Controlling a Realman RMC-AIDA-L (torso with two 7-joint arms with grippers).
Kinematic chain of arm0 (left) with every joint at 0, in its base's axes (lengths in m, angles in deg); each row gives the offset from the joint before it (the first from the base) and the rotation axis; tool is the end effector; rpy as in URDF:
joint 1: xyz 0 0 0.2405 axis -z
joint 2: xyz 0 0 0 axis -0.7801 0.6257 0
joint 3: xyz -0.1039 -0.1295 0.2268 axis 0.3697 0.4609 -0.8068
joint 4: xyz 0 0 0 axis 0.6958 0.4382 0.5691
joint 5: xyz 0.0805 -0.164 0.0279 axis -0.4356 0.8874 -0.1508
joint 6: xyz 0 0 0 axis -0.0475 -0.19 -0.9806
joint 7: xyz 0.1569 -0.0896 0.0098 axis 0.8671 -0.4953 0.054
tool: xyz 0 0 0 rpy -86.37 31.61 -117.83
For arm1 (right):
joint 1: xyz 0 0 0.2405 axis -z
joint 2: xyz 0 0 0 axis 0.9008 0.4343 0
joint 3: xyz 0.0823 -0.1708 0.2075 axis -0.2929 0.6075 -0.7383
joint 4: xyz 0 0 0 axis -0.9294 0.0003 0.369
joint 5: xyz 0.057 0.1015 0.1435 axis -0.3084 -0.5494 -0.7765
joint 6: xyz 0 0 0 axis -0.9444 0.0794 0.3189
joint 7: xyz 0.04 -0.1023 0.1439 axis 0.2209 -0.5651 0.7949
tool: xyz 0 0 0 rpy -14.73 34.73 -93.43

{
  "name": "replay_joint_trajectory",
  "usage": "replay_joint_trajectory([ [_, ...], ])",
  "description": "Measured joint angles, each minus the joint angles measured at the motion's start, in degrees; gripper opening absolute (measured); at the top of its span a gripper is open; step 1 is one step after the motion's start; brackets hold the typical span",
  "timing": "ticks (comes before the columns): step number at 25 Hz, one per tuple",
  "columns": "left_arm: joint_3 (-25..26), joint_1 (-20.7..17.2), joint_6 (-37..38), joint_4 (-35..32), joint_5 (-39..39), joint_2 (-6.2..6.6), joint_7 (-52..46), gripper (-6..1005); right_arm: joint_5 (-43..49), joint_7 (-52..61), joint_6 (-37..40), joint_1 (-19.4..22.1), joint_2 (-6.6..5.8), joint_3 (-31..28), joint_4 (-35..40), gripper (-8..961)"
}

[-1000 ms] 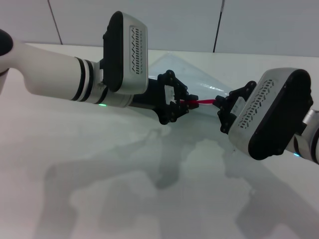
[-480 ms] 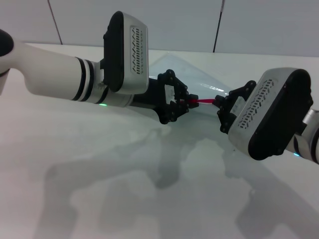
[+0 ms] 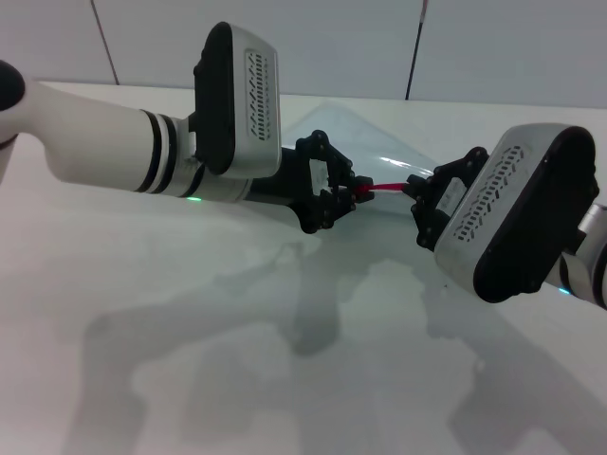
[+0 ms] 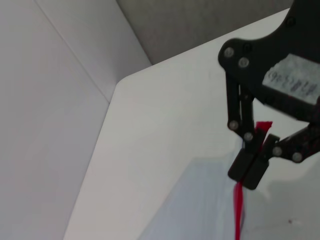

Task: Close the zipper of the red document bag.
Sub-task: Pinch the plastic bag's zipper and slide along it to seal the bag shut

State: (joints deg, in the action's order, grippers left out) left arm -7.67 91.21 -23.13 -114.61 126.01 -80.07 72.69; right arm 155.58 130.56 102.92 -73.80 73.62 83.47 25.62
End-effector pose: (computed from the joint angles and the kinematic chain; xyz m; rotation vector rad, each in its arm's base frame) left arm -0.1713 0.4063 -0.0902 -2.7180 0.4133 -0.1662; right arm 0.1752 0.3241 -0.0743 -2.3446 -0.0445 -0.0727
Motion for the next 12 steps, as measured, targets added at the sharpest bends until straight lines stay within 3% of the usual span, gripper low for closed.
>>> replay_joint_trajectory([
  [12, 0.4, -1.26, 3.42, 0.43, -0.08, 0.19, 0.09, 113, -0.01, -0.09, -0.48, 1.77, -0.01, -0.06, 2.04, 46],
])
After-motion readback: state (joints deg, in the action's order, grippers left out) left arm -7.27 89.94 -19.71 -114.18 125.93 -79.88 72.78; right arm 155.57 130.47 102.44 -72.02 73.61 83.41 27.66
